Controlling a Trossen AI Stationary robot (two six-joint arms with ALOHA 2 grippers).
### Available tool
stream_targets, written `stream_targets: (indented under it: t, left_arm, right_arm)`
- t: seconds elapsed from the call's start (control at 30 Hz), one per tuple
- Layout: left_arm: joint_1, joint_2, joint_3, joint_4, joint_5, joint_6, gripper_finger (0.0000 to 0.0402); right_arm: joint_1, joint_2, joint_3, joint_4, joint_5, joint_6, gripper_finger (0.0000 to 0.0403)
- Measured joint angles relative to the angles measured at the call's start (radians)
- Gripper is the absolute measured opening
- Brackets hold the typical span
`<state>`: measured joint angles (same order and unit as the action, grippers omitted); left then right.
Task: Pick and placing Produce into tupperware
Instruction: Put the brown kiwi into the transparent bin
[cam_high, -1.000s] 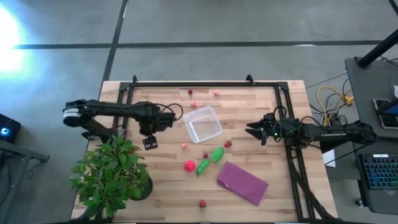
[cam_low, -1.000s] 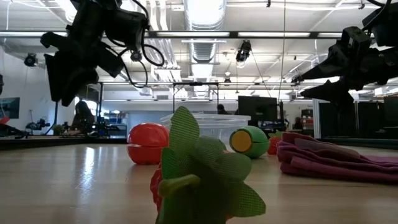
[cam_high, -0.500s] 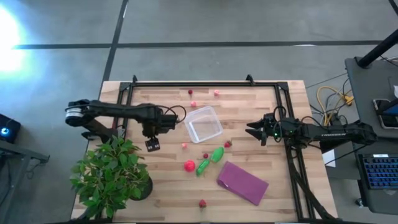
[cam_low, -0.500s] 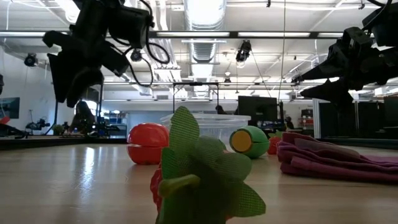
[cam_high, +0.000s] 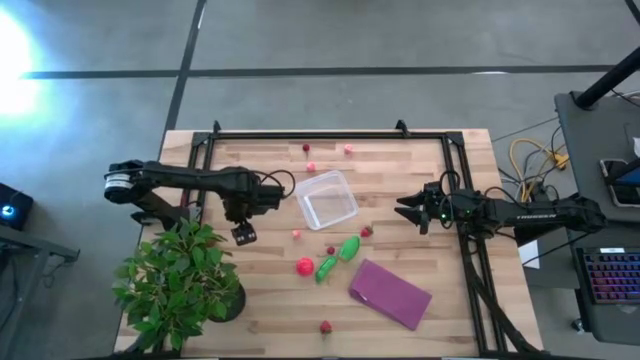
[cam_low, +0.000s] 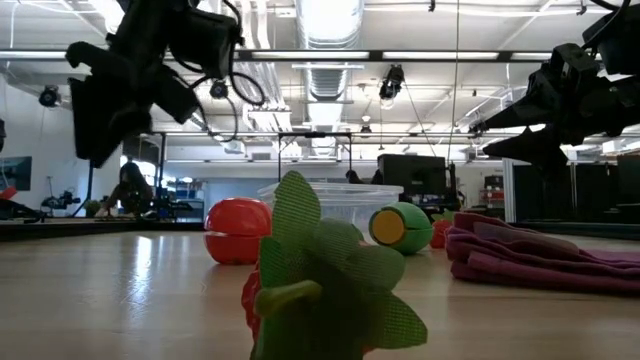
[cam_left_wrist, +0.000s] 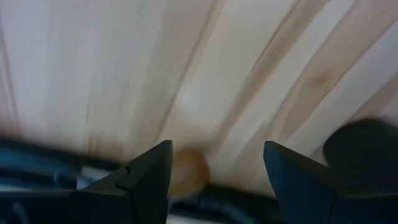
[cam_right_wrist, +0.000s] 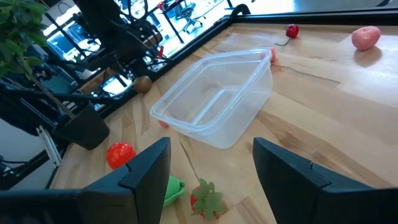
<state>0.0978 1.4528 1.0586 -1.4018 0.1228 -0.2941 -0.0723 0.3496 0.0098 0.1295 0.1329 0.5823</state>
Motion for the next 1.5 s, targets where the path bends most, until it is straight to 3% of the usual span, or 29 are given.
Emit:
stream_targets:
  t: [0.2, 0.5, 0.6, 0.7, 0.93, 1.27, 1.5]
  left_arm:
    - [0.0, 0.0, -0.022, -0.137, -0.007, -0.016, 0.0238]
    - [0.002, 0.028, -0.147, -0.154, 0.187, -0.14, 0.0238]
    - [0.0, 0.069, -0.19, -0.162, 0.204, -0.119, 0.0238]
    - [-0.002, 0.113, -0.206, -0.169, 0.189, -0.061, 0.0238]
    - [-0.003, 0.168, -0.182, -0.163, -0.001, 0.071, 0.0238]
    - [-0.003, 0.142, -0.178, -0.115, -0.007, 0.131, 0.0238]
    - [-0.003, 0.13, -0.171, -0.062, -0.009, 0.251, 0.0238]
  right_arm:
    - [0.0, 0.0, 0.0, 0.0, 0.0, -0.005, 0.0219]
    - [0.0, 0.0, 0.0, -0.001, 0.0, -0.007, 0.0219]
    - [0.0, 0.0, 0.0, -0.004, 0.0, -0.007, 0.0219]
    - [0.0, 0.0, 0.0, -0.006, 0.0, -0.007, 0.0219]
    - [0.0, 0.0, 0.0, -0.023, 0.0, -0.003, 0.0219]
    - [0.0, 0.0, 0.0, -0.023, 0.0, -0.002, 0.0219]
    - [0.0, 0.0, 0.0, -0.023, 0.0, -0.001, 0.0219]
